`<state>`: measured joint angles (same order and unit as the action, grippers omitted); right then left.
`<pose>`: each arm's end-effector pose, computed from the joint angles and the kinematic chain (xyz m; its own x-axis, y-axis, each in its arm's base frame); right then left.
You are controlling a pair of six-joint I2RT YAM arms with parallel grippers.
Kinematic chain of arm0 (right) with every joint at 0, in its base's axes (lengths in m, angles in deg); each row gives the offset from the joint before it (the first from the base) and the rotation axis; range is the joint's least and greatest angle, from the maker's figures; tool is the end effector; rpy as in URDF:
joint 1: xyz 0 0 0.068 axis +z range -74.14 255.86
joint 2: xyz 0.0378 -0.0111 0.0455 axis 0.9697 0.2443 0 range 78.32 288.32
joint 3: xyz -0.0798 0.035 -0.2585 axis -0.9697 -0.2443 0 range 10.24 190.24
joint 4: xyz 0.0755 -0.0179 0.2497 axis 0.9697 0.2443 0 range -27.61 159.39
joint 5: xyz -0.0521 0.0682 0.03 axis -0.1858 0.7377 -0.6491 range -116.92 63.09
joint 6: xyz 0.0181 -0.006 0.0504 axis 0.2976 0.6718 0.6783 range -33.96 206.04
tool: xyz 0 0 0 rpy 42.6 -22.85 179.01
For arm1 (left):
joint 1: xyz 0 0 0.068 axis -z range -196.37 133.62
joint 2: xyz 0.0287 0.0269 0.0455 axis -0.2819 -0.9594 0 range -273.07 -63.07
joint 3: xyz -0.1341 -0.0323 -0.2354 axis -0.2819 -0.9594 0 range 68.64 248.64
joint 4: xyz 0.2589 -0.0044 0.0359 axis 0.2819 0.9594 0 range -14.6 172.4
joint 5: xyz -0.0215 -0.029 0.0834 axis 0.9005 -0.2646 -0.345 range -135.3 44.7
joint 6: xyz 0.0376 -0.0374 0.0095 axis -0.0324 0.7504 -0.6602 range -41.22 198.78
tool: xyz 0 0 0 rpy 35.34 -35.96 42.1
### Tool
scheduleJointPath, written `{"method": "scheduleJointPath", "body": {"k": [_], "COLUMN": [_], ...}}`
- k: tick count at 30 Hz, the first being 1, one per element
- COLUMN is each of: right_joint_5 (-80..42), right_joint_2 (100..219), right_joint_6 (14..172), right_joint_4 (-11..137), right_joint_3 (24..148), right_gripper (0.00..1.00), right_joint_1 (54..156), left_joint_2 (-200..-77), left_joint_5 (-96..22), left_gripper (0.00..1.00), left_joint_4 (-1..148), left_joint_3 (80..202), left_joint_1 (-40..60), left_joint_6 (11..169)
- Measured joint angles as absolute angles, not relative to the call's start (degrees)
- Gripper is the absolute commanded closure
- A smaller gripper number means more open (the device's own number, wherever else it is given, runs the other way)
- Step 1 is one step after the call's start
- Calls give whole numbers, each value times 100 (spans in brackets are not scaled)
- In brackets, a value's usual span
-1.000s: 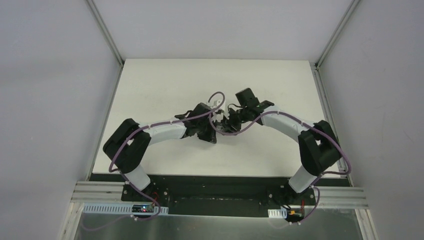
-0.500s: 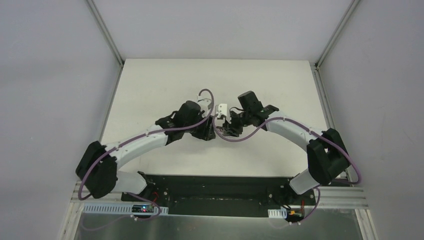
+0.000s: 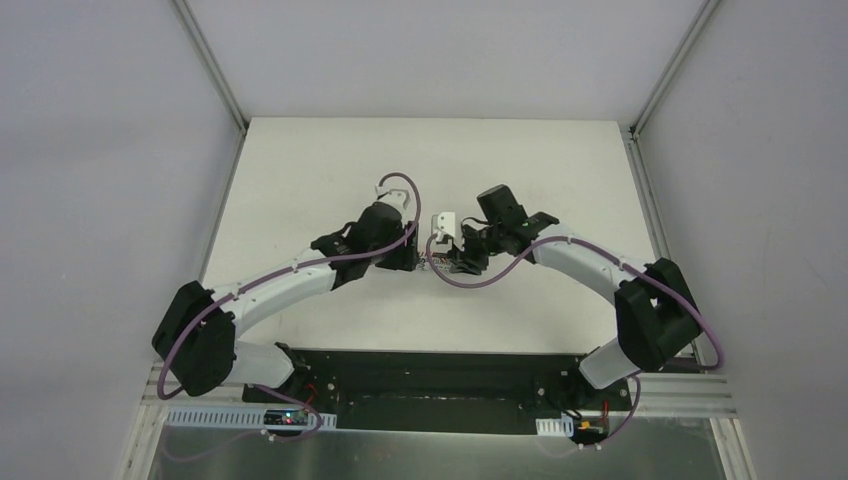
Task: Organize the sunglasses
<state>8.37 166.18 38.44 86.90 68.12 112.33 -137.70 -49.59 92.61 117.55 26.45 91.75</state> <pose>0.2388 0.2022 0.2230 0.1162 -0.6638 -0.7388 -0.9925 -0.0492 -0.1119 0.2048 -0.1862 0.2412 -0.6301 0.2787 -0.7248 0.5092 0.8530 -0.1147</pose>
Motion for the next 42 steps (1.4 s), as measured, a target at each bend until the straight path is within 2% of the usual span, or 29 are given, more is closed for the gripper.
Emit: {"method": "scheduleJointPath", "body": {"k": [7, 15, 23, 26, 32, 36, 42], "right_joint_5": [638, 424, -22, -411, -1654, -2592, -3469], "right_joint_2": [16764, 17518, 17450, 17068, 16526, 16476, 16526], "right_joint_6": [3827, 3676, 3530, 3506, 3490, 3324, 3208], "right_joint_4": [8760, 8961, 8688, 8170, 7245, 6349, 5481], "right_joint_3": [7197, 7610, 7138, 6618, 5779, 5300, 4874], "right_gripper": [43, 43, 64, 77, 84, 85, 50], "right_joint_1": [11041, 11130, 11458, 11677, 12435, 12835, 12973], "left_joint_2": [-13870, -13271, -12876, -12790, -12648, -12561, -12417], "left_joint_5": [-5685, -5943, -6041, -6041, -6041, -6048, -6194], "left_gripper": [37, 37, 37, 37, 37, 37, 37], "left_joint_4": [9386, 9477, 9764, 9823, 9943, 10004, 10096], "left_joint_3": [11768, 11766, 11729, 11654, 11558, 11547, 11547], "left_joint_1": [2586, 2475, 2403, 2403, 2403, 2403, 2403], "left_joint_6": [10045, 10475, 10517, 10543, 10635, 10679, 10690]}}
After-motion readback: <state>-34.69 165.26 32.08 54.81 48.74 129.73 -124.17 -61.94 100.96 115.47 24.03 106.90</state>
